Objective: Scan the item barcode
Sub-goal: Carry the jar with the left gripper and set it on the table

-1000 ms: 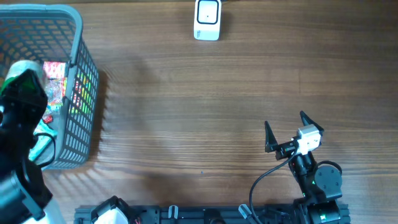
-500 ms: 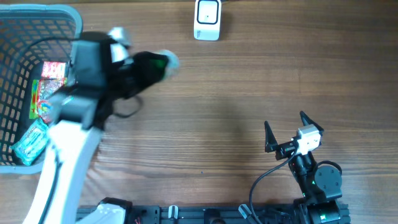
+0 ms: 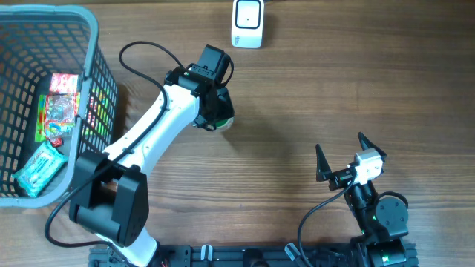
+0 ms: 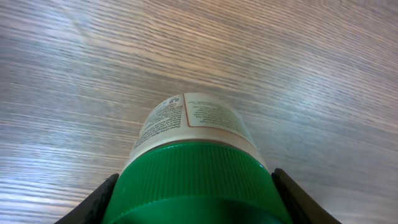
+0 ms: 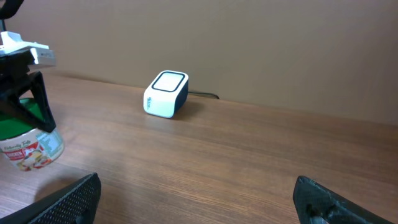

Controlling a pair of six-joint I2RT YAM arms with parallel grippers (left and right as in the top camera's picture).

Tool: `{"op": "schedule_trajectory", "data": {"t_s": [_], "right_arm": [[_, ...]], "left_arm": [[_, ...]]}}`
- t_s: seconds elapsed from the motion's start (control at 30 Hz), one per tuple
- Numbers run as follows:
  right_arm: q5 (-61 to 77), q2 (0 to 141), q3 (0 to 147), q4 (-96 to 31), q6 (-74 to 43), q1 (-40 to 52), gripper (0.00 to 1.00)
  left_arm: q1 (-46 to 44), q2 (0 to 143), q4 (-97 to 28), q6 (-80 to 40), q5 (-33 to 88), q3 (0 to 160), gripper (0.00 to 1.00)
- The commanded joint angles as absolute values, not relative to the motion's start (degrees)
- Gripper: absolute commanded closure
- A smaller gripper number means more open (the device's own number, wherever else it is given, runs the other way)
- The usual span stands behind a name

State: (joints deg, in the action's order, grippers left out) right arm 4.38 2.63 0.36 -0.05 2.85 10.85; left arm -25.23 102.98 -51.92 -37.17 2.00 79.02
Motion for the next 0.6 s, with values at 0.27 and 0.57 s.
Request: {"op": "schedule_trajectory", "data": {"t_s": [0.27,0.57], "right_arm": [[3.8,2.5,0.3,0.1,3.0,11.1,0.00],[3.8,2.5,0.3,0.1,3.0,11.1,0.00]], "left_arm": [[-25.4,111.8,-50.0,-36.5,-1.3,79.8,0.51],[-25.4,112.3,-49.1,-36.5,0.4,80.0,0.00]]}}
